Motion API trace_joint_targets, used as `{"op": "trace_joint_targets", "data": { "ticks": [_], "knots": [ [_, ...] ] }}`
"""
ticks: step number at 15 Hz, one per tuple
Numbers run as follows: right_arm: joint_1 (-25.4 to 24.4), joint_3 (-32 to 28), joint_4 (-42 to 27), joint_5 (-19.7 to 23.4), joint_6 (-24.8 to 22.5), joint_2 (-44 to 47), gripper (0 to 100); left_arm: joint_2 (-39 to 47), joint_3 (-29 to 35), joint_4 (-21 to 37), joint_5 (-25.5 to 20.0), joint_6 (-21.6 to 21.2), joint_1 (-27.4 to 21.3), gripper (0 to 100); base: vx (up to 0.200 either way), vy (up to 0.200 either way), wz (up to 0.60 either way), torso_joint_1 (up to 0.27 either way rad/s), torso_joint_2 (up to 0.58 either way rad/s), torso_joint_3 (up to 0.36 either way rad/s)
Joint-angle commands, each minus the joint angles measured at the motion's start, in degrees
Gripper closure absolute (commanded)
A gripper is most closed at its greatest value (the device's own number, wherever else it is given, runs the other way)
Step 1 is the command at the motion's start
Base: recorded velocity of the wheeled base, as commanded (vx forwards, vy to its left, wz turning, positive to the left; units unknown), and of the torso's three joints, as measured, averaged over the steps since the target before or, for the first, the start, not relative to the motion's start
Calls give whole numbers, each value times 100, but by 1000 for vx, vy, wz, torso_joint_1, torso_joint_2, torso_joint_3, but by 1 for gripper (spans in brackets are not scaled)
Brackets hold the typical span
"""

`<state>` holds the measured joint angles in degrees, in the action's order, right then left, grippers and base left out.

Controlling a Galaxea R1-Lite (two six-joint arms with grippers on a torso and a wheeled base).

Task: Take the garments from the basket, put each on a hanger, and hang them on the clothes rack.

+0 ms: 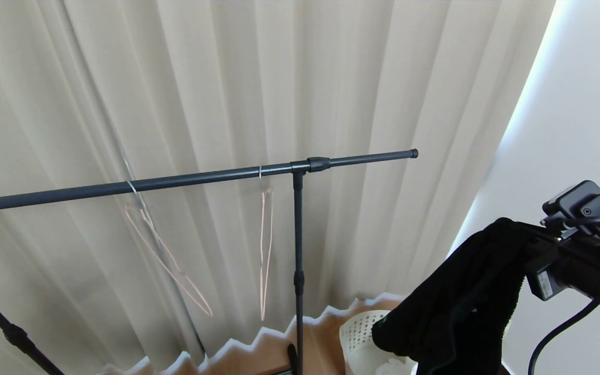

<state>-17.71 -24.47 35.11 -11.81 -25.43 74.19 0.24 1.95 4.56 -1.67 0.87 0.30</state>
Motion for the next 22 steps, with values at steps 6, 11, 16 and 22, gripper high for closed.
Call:
{"op": "trace_joint_targets", "data": {
  "ticks": [6, 11, 16, 22],
  "knots": [
    [-4, 38, 5, 4, -41, -142, 100, 2, -2, 1, -9, 1, 5, 0, 0, 0, 500, 4, 4, 1],
    [-4, 38, 14, 12, -41, -151, 100, 2, -2, 1, -18, 1, 5, 0, -80, 0, 120, 7, 2, 0],
    [-4, 38, 22, 12, -41, -151, 100, 2, -2, 1, -18, 1, 5, 0, -200, 0, 0, -4, 3, 5],
    [-4, 38, 22, 12, -41, -168, 100, 2, -2, 1, -18, 1, 5, 0, -67, 133, 0, -2, -2, 2]
  ]
}}
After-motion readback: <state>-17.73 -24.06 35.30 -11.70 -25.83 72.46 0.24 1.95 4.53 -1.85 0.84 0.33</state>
